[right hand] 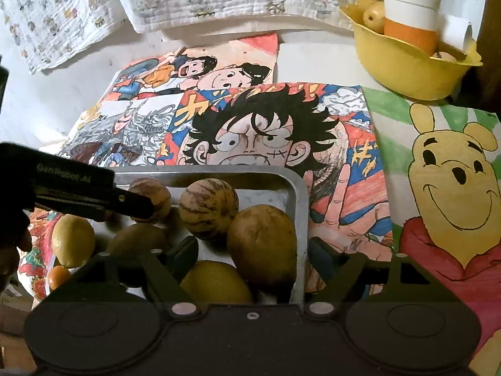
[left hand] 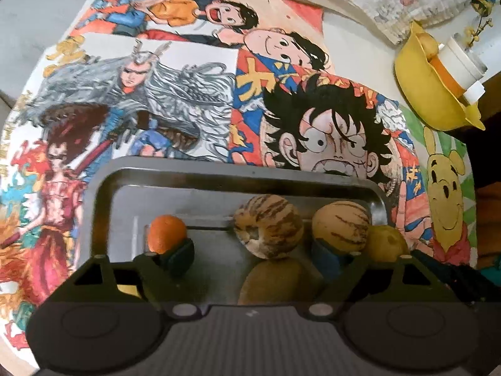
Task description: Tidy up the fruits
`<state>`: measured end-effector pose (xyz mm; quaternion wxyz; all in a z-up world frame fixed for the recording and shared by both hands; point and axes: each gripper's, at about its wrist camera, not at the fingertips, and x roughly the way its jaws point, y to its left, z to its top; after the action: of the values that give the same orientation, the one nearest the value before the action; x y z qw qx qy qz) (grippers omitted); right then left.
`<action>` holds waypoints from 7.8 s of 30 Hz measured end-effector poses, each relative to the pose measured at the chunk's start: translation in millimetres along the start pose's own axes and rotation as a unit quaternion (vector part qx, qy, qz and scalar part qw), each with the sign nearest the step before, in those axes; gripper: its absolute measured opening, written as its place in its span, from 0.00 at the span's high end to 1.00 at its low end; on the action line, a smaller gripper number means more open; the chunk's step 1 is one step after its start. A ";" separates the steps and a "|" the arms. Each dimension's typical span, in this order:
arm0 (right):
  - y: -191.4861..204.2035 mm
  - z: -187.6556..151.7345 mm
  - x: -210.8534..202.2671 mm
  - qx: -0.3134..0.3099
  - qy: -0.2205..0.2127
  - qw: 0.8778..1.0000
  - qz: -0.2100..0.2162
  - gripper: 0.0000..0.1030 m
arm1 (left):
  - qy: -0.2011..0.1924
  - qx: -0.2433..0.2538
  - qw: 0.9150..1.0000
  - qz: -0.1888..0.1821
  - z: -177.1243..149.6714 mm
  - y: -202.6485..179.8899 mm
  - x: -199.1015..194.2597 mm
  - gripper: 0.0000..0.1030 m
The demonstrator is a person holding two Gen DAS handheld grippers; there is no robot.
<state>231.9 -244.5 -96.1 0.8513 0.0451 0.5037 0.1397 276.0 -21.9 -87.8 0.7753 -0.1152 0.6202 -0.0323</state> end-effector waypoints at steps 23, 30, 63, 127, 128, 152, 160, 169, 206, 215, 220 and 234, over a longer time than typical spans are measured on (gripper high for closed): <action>11.2 2.5 -32.9 -0.012 -0.051 0.999 0.008 0.01 | -0.106 -0.003 0.992 0.071 -38.5 14.2 -54.8 0.01; 13.1 -0.5 -45.4 -0.023 -0.067 0.997 0.009 0.01 | -0.134 -0.017 0.988 0.077 -54.0 16.5 -66.9 0.01; 37.8 -72.5 -93.0 -0.067 -0.108 0.992 0.027 0.01 | -0.176 -0.007 0.980 0.094 -144.2 20.7 -102.4 0.01; 124.2 -178.5 -151.1 -0.020 -0.155 0.987 -0.039 0.01 | -0.215 0.069 0.971 0.074 -254.1 95.4 -155.3 0.01; 125.0 -178.8 -151.0 -0.020 -0.155 0.987 -0.039 0.01 | -0.215 0.069 0.971 0.074 -253.8 95.2 -155.0 0.01; 127.3 -179.7 -144.8 -0.029 -0.149 0.988 -0.035 0.01 | -0.205 0.062 0.974 0.075 -252.4 99.7 -151.0 0.01; 127.4 -179.0 -145.1 -0.030 -0.149 0.988 -0.034 0.01 | -0.205 0.060 0.974 0.076 -252.1 99.3 -151.2 0.01; 126.3 -179.4 -145.8 -0.030 -0.149 0.988 -0.033 0.01 | -0.206 0.061 0.974 0.076 -252.3 97.7 -151.6 0.01; 120.7 -176.4 -144.9 -0.025 -0.148 0.988 -0.035 0.01 | -0.201 0.064 0.975 0.075 -249.1 98.2 -147.1 0.01; 120.6 -176.0 -143.4 -0.024 -0.147 0.988 -0.035 0.01 | -0.200 0.064 0.975 0.075 -247.8 99.8 -147.1 0.01; 120.2 -176.0 -143.4 -0.024 -0.147 0.988 -0.036 0.01 | -0.200 0.064 0.975 0.074 -247.6 99.9 -147.0 0.01; 122.3 -175.8 -143.0 -0.024 -0.146 0.988 -0.036 0.01 | -0.197 0.072 0.973 0.093 -245.6 99.1 -148.7 0.01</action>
<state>-9.5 -179.2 -34.5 0.9210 0.0262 0.3719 0.1133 -5.3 69.0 -17.7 0.8880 -0.0047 0.4595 0.0187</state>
